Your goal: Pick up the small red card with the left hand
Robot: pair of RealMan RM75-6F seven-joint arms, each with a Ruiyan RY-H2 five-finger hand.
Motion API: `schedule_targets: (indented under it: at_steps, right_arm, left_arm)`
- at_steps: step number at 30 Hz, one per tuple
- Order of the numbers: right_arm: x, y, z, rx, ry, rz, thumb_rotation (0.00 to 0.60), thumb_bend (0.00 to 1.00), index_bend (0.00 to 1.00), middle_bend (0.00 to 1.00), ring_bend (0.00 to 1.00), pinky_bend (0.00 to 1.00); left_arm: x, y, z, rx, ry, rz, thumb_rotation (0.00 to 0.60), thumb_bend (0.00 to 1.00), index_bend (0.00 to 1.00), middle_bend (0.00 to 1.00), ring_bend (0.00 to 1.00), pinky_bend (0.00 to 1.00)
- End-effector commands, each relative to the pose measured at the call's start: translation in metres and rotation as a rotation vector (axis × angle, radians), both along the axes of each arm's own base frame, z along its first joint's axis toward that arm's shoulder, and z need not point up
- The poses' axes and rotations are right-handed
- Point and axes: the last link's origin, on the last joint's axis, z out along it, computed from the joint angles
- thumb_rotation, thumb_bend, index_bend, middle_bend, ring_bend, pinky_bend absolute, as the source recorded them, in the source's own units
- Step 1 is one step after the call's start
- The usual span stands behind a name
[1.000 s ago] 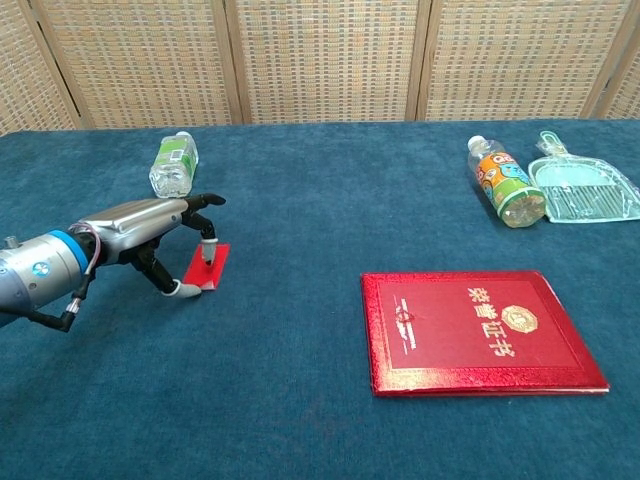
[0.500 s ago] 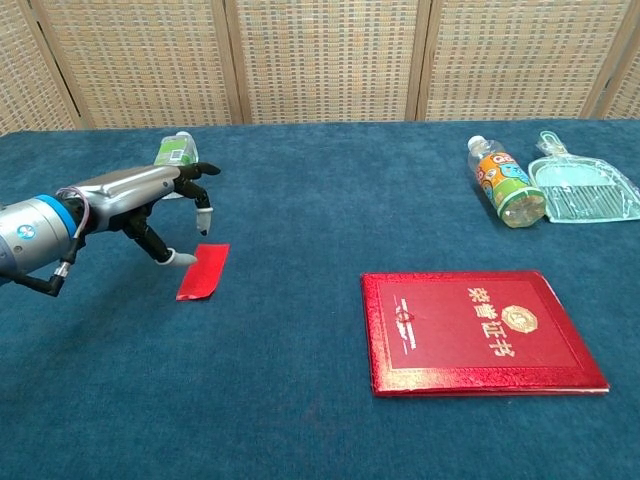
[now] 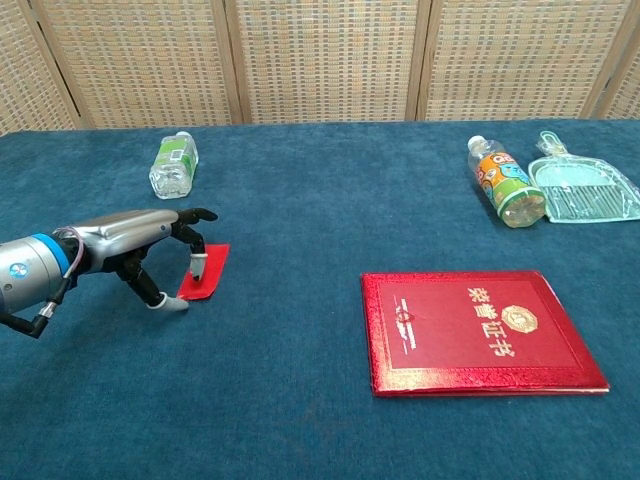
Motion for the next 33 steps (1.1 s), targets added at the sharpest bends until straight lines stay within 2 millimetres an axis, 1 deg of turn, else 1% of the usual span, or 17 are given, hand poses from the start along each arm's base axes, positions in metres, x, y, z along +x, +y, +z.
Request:
schedule_targets:
  at_steps: [1,8,16,21,27,33]
  right_arm:
    - [-0.001,-0.001,0.000,0.002,-0.002,-0.003,0.600,0.00,0.05,0.00,0.00,0.00]
    - [-0.001,-0.001,0.001,0.001,-0.004,-0.003,0.600,0.00,0.05,0.00,0.00,0.00]
    - [-0.002,-0.001,0.001,0.002,-0.005,-0.005,0.600,0.00,0.05,0.00,0.00,0.00]
    - [-0.002,-0.001,0.000,0.008,-0.004,-0.006,0.600,0.00,0.05,0.00,0.00,0.00]
    - [-0.001,-0.001,0.000,0.010,-0.008,-0.005,0.600,0.00,0.05,0.00,0.00,0.00]
    - [-0.002,-0.001,0.000,0.012,-0.011,-0.005,0.600,0.00,0.05,0.00,0.00,0.00]
  left_arm:
    - [0.003,0.002,-0.005,-0.005,0.002,0.005,0.600,0.26,0.51,0.00,0.00,0.00]
    - [0.006,0.006,-0.009,0.006,0.009,0.011,0.600,0.27,0.53,0.00,0.00,0.00]
    - [0.009,0.011,-0.006,0.022,0.020,0.010,0.600,0.41,0.55,0.00,0.00,0.00]
    - [0.009,0.010,-0.007,0.013,0.032,0.018,0.600,0.40,0.56,0.00,0.00,0.00]
    - [0.009,0.009,-0.011,0.007,0.043,0.027,0.600,0.42,0.61,0.00,0.00,0.00]
    - [0.010,0.012,-0.008,0.028,0.034,0.038,0.600,0.42,0.66,0.00,0.00,0.00]
